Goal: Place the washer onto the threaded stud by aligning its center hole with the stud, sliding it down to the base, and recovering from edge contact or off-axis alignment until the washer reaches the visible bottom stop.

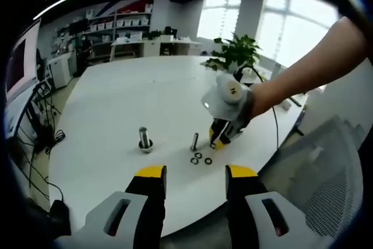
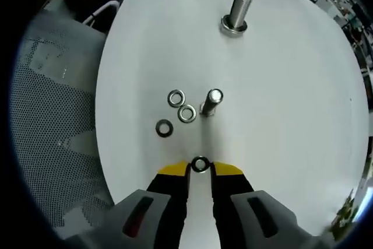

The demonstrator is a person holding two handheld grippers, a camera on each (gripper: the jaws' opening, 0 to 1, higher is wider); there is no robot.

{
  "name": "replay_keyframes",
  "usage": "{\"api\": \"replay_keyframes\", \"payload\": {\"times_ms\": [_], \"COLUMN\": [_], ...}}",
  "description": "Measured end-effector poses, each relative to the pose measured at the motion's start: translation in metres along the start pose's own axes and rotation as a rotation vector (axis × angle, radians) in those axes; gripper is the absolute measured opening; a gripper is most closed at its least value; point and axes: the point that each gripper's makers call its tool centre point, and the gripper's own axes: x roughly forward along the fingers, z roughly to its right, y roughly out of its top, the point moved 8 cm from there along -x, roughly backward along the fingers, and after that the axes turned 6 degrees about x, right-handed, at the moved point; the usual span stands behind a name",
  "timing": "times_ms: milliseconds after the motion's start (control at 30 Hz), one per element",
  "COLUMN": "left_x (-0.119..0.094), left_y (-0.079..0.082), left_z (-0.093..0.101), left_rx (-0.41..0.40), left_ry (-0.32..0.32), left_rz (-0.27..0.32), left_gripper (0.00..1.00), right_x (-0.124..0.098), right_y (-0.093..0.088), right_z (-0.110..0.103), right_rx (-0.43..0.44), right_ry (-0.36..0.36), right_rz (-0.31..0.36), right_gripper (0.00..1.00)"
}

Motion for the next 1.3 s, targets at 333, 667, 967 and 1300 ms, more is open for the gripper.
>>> {"api": "replay_keyframes", "payload": {"times_ms": [333, 667, 967, 1300], "left_x": [0.000, -0.002, -0.003, -0.002], "left_y": [-0.001, 0.000, 0.002, 0.002], "left_z": [0.000, -0.001, -0.001, 0.000], "left_rx": [0.006, 0.004, 0.017, 0.020], "left_ry": [0.002, 0.014, 0.020, 0.015], "left_rz": [-0.006, 0.006, 0.015, 0.011], "left_gripper": [0.38, 0.37, 0.36, 0.36], "right_x": [0.001, 0.000, -0.002, -0.032], "right_y": [0.001, -0.004, -0.008, 0.004], "right_z": [-0.001, -0.002, -0.003, 0.005], "right_rx": [0.023, 0.053, 0.113, 0.188], "right_ry": [-0.018, -0.035, -0.032, -0.047], "right_rz": [-0.022, 0.032, 0.069, 0.182], "right_gripper": [0.16, 0.14, 0.13, 0.13]}}
